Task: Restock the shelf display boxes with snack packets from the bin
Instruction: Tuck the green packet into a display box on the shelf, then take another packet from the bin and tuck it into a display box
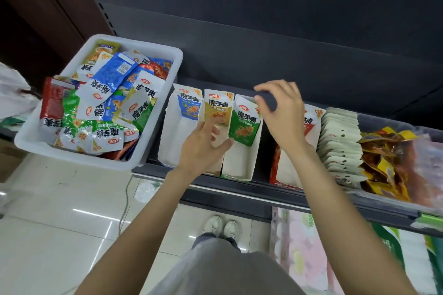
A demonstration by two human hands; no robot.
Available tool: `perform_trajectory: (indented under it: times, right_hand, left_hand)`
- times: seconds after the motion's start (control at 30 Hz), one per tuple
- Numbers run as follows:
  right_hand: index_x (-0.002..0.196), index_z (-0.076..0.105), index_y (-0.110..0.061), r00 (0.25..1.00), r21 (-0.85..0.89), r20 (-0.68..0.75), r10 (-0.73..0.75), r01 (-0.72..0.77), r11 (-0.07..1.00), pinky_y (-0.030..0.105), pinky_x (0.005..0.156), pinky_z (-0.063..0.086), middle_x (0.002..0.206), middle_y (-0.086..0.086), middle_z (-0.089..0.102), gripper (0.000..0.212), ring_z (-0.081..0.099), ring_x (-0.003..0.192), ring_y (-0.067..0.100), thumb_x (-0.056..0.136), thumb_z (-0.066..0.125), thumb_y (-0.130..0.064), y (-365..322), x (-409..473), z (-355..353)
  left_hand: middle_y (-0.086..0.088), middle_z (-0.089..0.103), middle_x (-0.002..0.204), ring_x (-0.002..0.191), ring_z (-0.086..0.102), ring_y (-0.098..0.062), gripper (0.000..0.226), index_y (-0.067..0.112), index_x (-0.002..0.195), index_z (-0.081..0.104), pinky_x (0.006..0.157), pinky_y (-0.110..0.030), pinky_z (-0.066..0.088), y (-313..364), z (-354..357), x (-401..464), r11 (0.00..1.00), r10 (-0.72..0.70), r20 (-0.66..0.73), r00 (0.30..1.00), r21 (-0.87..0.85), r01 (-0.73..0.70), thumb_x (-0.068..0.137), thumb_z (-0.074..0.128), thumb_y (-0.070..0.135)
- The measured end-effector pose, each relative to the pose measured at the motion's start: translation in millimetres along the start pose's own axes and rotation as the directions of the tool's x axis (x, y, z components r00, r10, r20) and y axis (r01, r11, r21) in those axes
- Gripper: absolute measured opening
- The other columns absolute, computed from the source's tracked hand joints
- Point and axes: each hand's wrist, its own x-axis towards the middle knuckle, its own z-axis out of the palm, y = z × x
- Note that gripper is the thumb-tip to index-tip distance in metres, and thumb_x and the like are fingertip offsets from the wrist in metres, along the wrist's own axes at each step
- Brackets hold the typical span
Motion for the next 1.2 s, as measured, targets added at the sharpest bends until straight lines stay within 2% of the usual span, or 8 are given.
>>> perform_trajectory:
  times: [0.17,0.3,0.43,0.53,0.67,0.87,1.0,1.2]
  right_hand:
    - [0.097,0.067,-0.022,0.927,0.192,0.358,-0.107,0.038,0.981,0.033,0.071,0.054,0.087,-0.01,0.07,0.011,0.065,0.076,0.008,0.089,0.062,-0.02,-56.9,-5.6,-0.6]
    - [0.106,0.065,-0.024,0.84,0.219,0.488,-0.235,0.143,0.965,0.035,0.074,0.054,0.096,-0.01,0.069,0.018,0.063,0.087,0.01,0.089,0.06,-0.019,-105.1,3.8,39.1]
    - [0.132,0.049,-0.025,0.783,0.116,0.57,-0.25,0.224,0.968,0.034,0.087,0.046,0.13,-0.004,0.053,0.043,0.051,0.115,0.018,0.091,0.057,-0.017,-142.7,29.0,101.1]
    - [0.141,0.036,-0.029,0.727,-0.061,0.664,-0.175,0.286,0.956,0.033,0.074,0.046,0.141,-0.001,0.04,0.057,0.055,0.11,0.023,0.09,0.06,-0.027,-158.4,53.9,144.5]
    - [0.109,0.063,-0.021,0.617,-0.043,0.763,-0.194,0.348,0.937,0.029,0.069,0.043,0.114,-0.003,0.056,0.021,0.057,0.102,0.018,0.088,0.062,-0.025,-169.5,69.2,172.9]
    - [0.078,0.064,-0.012,0.843,0.28,0.49,-0.223,0.09,0.956,0.032,0.069,0.048,0.084,-0.006,0.058,0.019,0.058,0.079,0.016,0.074,0.053,0.003,-195.5,81.9,135.1]
    - [0.078,0.065,-0.006,0.876,0.521,0.441,-0.197,-0.071,0.851,0.028,0.073,0.046,0.092,0.006,0.059,0.037,0.059,0.092,0.018,0.07,0.044,0.023,-206.7,81.8,100.4]
    - [0.136,0.037,-0.029,0.876,0.608,0.272,0.399,-0.478,0.635,0.022,0.068,0.052,0.12,-0.004,0.06,0.036,0.067,0.081,0.011,0.102,0.031,-0.036,-185.2,50.4,77.6]
  left_hand:
    - [0.01,0.06,0.078,0.077,0.055,-0.004,0.026,0.026,0.111,0.063,0.07,-0.019,0.046,-12.7,-61.6,-36.1,0.974,0.192,-0.359,0.913,-0.041,-0.221,0.089,0.052,0.036]
    - [0.004,0.065,0.089,0.084,0.058,-0.009,0.026,0.014,0.108,0.064,0.074,-0.018,0.048,-61.5,-119.2,-38.9,0.98,0.199,-0.466,0.862,0.073,-0.187,0.089,0.052,0.028]
    - [-0.002,0.062,0.113,0.102,0.056,-0.02,0.038,0.014,0.121,0.057,0.084,-0.032,0.043,-126.6,-172.5,-7.2,0.99,0.034,-0.378,0.925,0.137,0.02,0.085,0.064,0.026]
    - [-0.005,0.055,0.125,0.111,0.053,-0.021,0.049,0.015,0.129,0.05,0.087,-0.029,0.04,-163.2,-196.4,23.7,0.983,-0.023,-0.258,0.966,0.172,0.069,0.084,0.067,0.022]
    - [-0.001,0.053,0.121,0.099,0.06,-0.015,0.044,0.02,0.129,0.051,0.083,-0.034,0.049,-184.7,-209.3,52.4,0.991,-0.064,-0.046,0.997,0.119,0.069,0.088,0.063,0.028]
    - [0.014,0.051,0.133,0.123,0.045,-0.001,0.038,0.031,0.129,0.052,0.098,-0.016,0.039,-168.2,-222.0,61.6,0.913,0.12,0.161,0.98,-0.405,-0.045,0.092,0.059,0.028]
    - [0.01,0.057,0.128,0.12,0.051,-0.001,0.048,0.028,0.128,0.049,0.095,-0.011,0.039,-144.1,-233.1,66.2,0.855,0.313,0.463,0.829,-0.517,-0.034,0.087,0.065,0.011]
    - [0.006,0.068,0.103,0.096,0.064,-0.007,0.022,0.019,0.103,0.06,0.085,-0.029,0.052,-118.9,-216.8,70.1,0.893,0.276,0.381,0.882,-0.44,-0.09,0.084,0.069,0.014]
